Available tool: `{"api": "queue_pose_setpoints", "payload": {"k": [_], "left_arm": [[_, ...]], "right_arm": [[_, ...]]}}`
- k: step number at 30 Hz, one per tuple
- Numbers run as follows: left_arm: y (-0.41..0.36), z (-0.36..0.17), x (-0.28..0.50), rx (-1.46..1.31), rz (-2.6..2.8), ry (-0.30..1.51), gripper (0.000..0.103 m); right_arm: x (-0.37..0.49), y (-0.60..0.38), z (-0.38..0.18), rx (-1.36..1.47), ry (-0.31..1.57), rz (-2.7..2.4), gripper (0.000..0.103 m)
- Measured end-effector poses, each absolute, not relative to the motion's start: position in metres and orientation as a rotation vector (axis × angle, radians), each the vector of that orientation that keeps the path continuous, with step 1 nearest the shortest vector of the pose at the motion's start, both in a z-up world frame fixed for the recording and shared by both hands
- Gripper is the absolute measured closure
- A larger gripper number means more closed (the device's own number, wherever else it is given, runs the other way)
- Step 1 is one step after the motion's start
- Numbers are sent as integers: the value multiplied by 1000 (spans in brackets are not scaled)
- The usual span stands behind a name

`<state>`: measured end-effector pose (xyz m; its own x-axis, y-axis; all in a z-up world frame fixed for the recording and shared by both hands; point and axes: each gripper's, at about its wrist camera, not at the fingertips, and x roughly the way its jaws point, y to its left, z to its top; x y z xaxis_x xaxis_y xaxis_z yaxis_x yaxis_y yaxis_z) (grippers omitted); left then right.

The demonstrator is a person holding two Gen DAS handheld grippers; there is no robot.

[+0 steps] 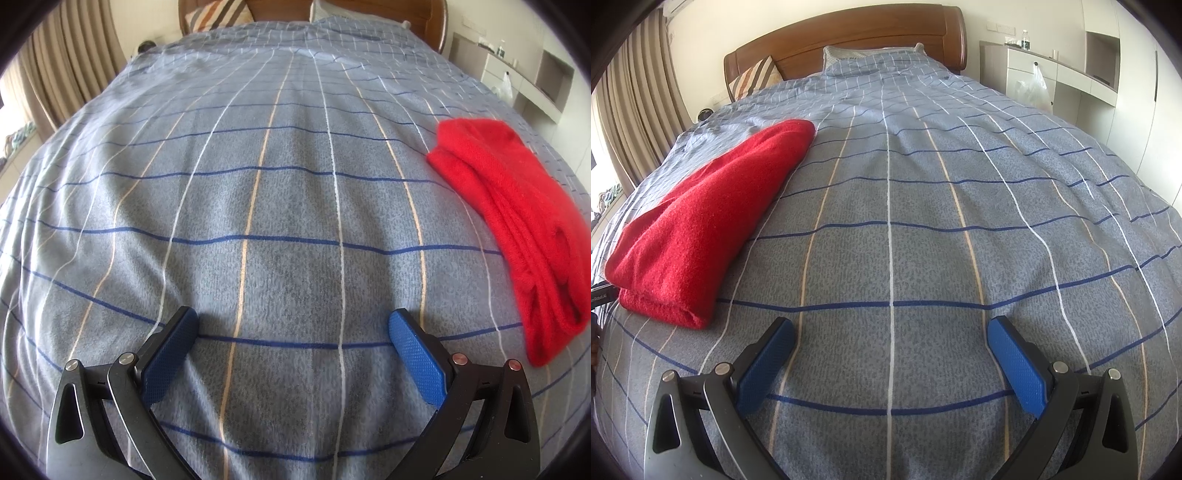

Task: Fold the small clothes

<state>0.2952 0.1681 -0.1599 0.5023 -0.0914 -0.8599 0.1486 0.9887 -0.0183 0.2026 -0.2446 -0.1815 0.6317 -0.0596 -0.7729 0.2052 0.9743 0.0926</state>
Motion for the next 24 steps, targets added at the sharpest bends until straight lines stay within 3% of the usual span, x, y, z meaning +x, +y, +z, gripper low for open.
{"api": "queue_pose_setpoints", "payload": {"k": [6, 9, 10, 13, 15, 16, 17, 18, 19, 24], "left_arm": [[151, -94, 289, -307, -504, 929, 1], [95, -107, 312, -233, -561, 1013, 1], [81, -117, 320, -207, -554, 1051, 2], [60, -148, 340, -260, -538, 1194, 4], [56, -149, 342, -298, -537, 1181, 5], [55, -148, 343, -317, -548, 1167, 19], [53, -148, 344, -332, -545, 1169, 33], [52, -151, 345, -362, -547, 1189, 75], [52, -153, 346, -410, -556, 1203, 80], [56, -110, 319, -343, -560, 1059, 84]], "right_arm": [[211, -272, -131, 525, 746, 103, 1], [270, -263, -130, 727, 812, 310, 3], [290, -258, -134, 768, 840, 343, 8], [341, -238, -153, 799, 950, 381, 13], [362, -222, -170, 814, 1029, 387, 15], [369, -214, -175, 785, 1057, 382, 19], [374, -204, -177, 720, 1070, 362, 33], [376, -194, -177, 631, 1078, 335, 44], [376, -184, -175, 528, 1080, 301, 61], [349, -139, -129, 176, 913, 273, 71]]}}
